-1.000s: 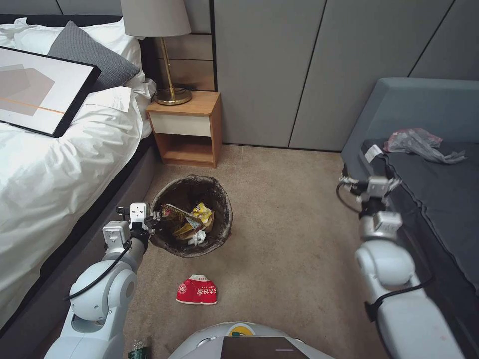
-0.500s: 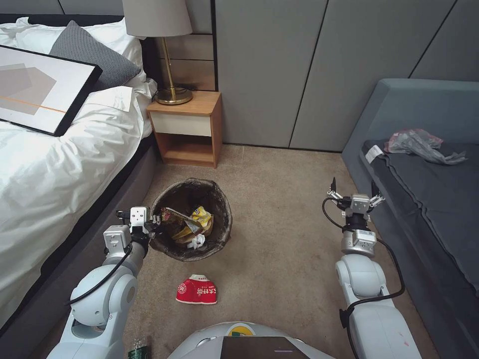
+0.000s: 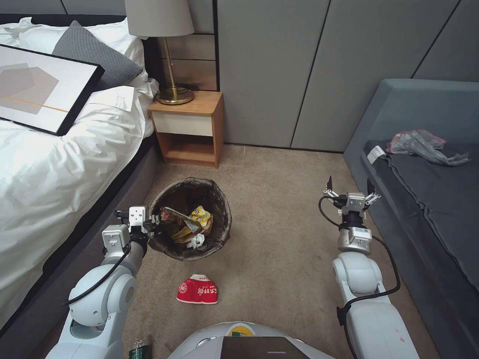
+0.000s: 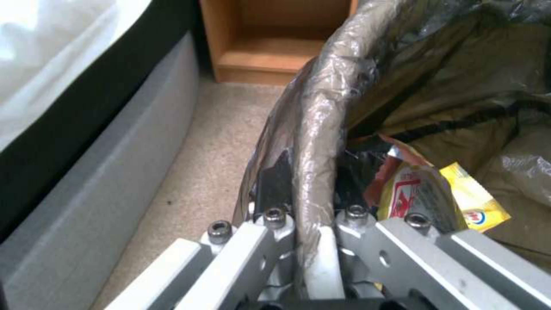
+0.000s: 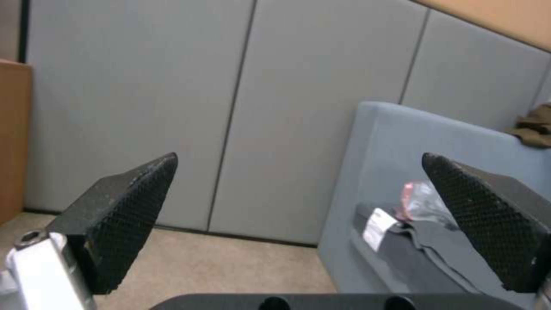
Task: Pick up the trash bin, then pick up the garbage from the floor and place it into the trash bin.
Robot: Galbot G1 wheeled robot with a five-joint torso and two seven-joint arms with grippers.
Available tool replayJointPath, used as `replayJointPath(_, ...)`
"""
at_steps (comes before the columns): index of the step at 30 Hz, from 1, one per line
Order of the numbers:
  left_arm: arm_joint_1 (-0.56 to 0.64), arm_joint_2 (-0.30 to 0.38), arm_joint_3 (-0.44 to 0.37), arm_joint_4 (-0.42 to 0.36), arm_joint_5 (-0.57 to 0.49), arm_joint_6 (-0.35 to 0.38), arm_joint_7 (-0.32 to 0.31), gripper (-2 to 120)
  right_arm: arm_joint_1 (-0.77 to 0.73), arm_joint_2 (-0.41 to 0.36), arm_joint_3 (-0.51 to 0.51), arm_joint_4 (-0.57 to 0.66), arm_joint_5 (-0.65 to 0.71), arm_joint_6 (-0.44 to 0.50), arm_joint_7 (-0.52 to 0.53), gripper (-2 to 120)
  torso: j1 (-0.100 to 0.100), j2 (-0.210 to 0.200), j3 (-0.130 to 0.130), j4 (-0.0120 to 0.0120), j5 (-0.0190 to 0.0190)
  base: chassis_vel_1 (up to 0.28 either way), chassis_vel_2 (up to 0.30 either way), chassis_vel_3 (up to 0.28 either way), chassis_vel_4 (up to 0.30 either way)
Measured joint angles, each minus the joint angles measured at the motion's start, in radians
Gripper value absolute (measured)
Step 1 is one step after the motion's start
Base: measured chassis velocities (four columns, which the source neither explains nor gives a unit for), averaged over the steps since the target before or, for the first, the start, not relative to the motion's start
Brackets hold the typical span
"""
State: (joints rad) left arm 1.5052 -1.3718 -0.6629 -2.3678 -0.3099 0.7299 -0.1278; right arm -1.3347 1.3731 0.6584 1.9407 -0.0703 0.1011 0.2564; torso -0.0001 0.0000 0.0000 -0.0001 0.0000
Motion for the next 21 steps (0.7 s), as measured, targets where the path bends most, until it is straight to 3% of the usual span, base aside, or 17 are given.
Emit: replayJointPath(21,-0.005,-0.002,-0.013,0.009,-0.009,0.001,0.003,0,0.029,-0.031,-0.035,-0.029,0.004,-0.015,-0.003,100,0.000,0.000,0.000,0.0001,0.0000,0.071,0.069,0.064,0.064)
